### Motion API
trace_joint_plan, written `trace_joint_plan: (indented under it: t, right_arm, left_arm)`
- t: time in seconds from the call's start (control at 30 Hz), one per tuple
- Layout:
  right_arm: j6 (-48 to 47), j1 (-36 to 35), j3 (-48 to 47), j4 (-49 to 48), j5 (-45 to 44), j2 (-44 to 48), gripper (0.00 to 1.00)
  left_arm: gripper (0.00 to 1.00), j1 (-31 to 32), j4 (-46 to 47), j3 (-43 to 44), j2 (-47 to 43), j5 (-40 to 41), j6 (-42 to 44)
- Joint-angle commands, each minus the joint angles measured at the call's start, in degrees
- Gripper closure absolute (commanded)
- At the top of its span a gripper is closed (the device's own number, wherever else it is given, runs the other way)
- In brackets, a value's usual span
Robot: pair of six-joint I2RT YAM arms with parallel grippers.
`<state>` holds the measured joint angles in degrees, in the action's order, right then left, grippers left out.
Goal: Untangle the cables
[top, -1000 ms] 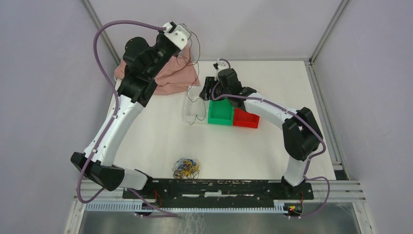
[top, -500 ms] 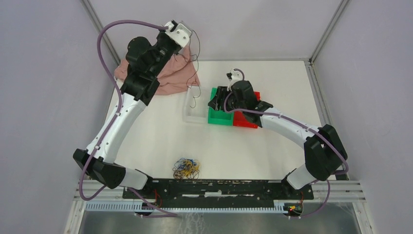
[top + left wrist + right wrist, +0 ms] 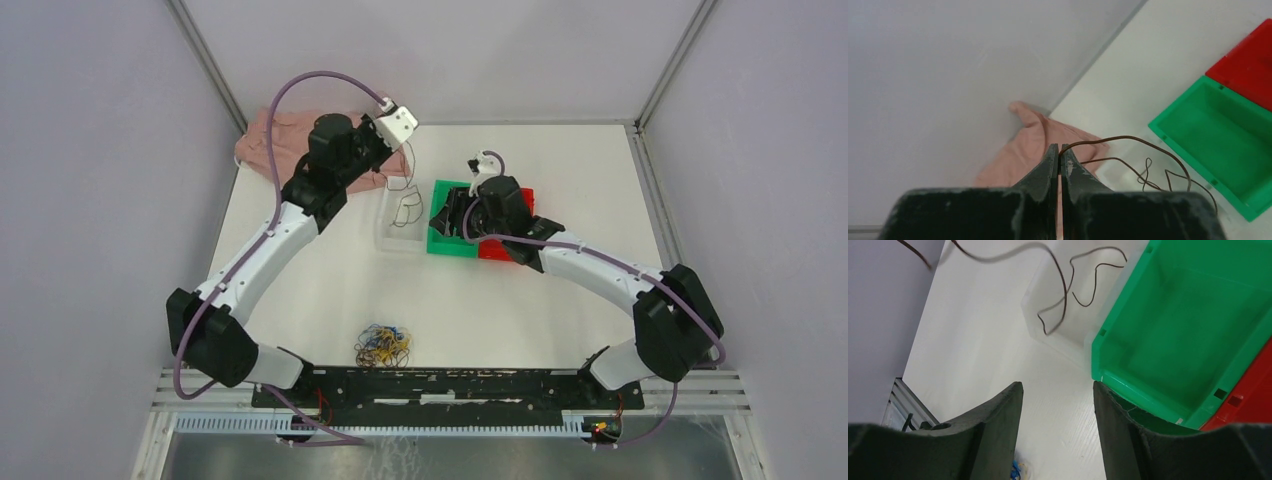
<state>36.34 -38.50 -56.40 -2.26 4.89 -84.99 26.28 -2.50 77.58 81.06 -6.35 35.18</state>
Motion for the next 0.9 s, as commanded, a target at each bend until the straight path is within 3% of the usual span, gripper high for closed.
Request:
trace_joint_plan:
  t: [0.0,0.87]
  right_arm:
    - [1.84,0.51,-0.13,-1.17,-3.19,3.17,0.39]
    - [4.57,6.39,3.33,-1.25,-4.15,4.12,0.38]
  left_arm:
    - [0.97,0.16,-2.67,-2.08,0.5,-1.29,-5.56]
    - [0.97,0.24,-2.0,2.74,23.78,-0.55,-3.8]
